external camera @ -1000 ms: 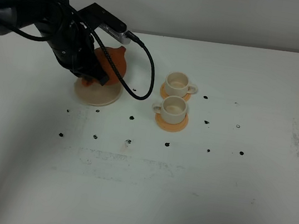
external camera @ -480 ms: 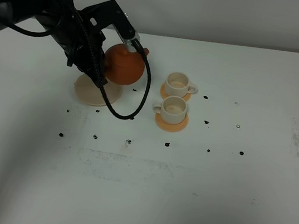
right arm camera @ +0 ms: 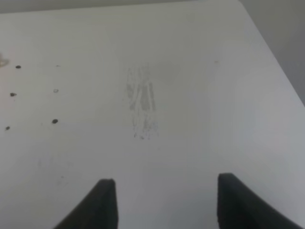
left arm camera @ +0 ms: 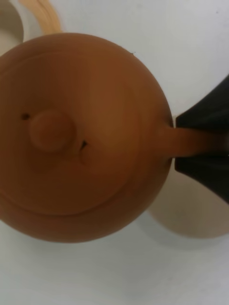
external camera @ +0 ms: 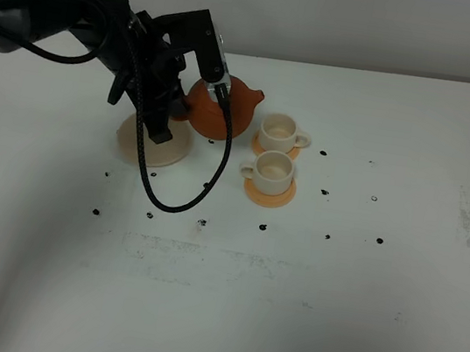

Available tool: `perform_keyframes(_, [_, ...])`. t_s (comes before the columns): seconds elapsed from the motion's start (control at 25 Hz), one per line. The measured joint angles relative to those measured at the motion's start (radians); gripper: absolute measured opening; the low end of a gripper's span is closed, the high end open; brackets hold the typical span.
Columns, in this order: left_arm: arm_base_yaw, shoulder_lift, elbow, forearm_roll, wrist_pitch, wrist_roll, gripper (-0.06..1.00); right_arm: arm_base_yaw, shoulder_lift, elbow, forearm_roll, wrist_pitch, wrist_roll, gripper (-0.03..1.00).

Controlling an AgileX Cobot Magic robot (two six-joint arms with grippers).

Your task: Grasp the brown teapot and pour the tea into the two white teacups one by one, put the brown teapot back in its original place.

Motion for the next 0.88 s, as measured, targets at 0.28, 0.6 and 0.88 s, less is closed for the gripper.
perform_keyframes(0.28, [-0.011, 0.005, 0.000, 0.001, -0.037, 0.083, 0.10, 0.000, 0.000, 0.000, 0.000, 0.000, 0.000, 0.45])
perform_keyframes(0.6, [-0.028, 0.025, 0.000, 0.003, -0.069, 0.133, 0.10, 0.000, 0.000, 0.000, 0.000, 0.000, 0.000, 0.45])
perform_keyframes(0.88, [-0.040, 0.026, 0.000, 0.035, -0.078, 0.220, 0.10, 0.000, 0.000, 0.000, 0.000, 0.000, 0.000, 0.45])
